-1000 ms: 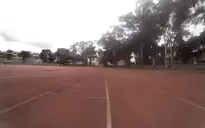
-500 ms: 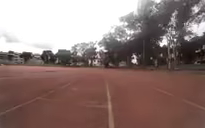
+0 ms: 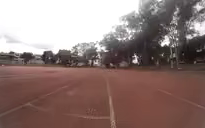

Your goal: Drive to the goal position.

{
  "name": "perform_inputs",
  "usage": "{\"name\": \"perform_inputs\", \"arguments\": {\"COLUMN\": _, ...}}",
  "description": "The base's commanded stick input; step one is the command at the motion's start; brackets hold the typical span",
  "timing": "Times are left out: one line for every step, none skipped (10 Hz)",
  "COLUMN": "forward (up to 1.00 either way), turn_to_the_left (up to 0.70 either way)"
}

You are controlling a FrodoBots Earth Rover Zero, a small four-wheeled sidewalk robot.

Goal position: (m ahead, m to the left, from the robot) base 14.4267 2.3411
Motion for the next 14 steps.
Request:
{"name": "perform_inputs", "arguments": {"forward": 0.70, "turn_to_the_left": 0.00}}
{"name": "perform_inputs", "arguments": {"forward": 0.70, "turn_to_the_left": 0.00}}
{"name": "perform_inputs", "arguments": {"forward": 0.70, "turn_to_the_left": 0.00}}
{"name": "perform_inputs", "arguments": {"forward": 0.70, "turn_to_the_left": 0.00}}
{"name": "perform_inputs", "arguments": {"forward": 0.70, "turn_to_the_left": 0.00}}
{"name": "perform_inputs", "arguments": {"forward": 0.70, "turn_to_the_left": 0.00}}
{"name": "perform_inputs", "arguments": {"forward": 0.70, "turn_to_the_left": 0.00}}
{"name": "perform_inputs", "arguments": {"forward": 0.70, "turn_to_the_left": 0.00}}
{"name": "perform_inputs", "arguments": {"forward": 0.70, "turn_to_the_left": 0.00}}
{"name": "perform_inputs", "arguments": {"forward": 0.70, "turn_to_the_left": 0.00}}
{"name": "perform_inputs", "arguments": {"forward": 0.70, "turn_to_the_left": 0.00}}
{"name": "perform_inputs", "arguments": {"forward": 0.70, "turn_to_the_left": 0.00}}
{"name": "perform_inputs", "arguments": {"forward": 0.70, "turn_to_the_left": 0.00}}
{"name": "perform_inputs", "arguments": {"forward": 0.70, "turn_to_the_left": 0.00}}
